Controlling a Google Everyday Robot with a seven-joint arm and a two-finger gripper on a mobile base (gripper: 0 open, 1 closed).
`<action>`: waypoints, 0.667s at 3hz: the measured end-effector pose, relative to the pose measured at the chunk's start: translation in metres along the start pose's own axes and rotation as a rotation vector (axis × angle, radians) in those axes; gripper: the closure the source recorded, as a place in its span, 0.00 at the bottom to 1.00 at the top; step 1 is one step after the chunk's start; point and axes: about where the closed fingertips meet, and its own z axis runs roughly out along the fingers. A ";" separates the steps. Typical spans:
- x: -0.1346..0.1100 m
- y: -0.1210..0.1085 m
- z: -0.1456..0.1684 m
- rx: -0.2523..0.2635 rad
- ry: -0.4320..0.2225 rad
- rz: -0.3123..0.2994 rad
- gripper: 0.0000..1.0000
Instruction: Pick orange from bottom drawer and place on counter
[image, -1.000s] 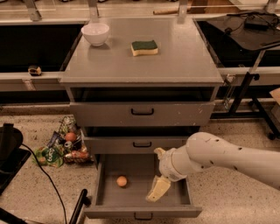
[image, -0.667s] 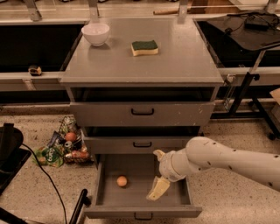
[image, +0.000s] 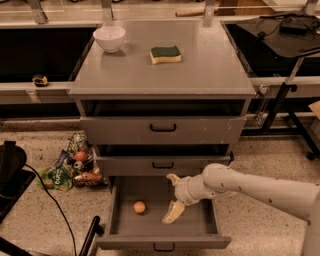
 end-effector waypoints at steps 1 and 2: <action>0.037 0.006 0.064 -0.069 -0.080 0.051 0.00; 0.036 0.006 0.063 -0.068 -0.079 0.049 0.00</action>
Offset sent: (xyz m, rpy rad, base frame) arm 0.0047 0.0125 -0.0462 0.0631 0.0409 0.0204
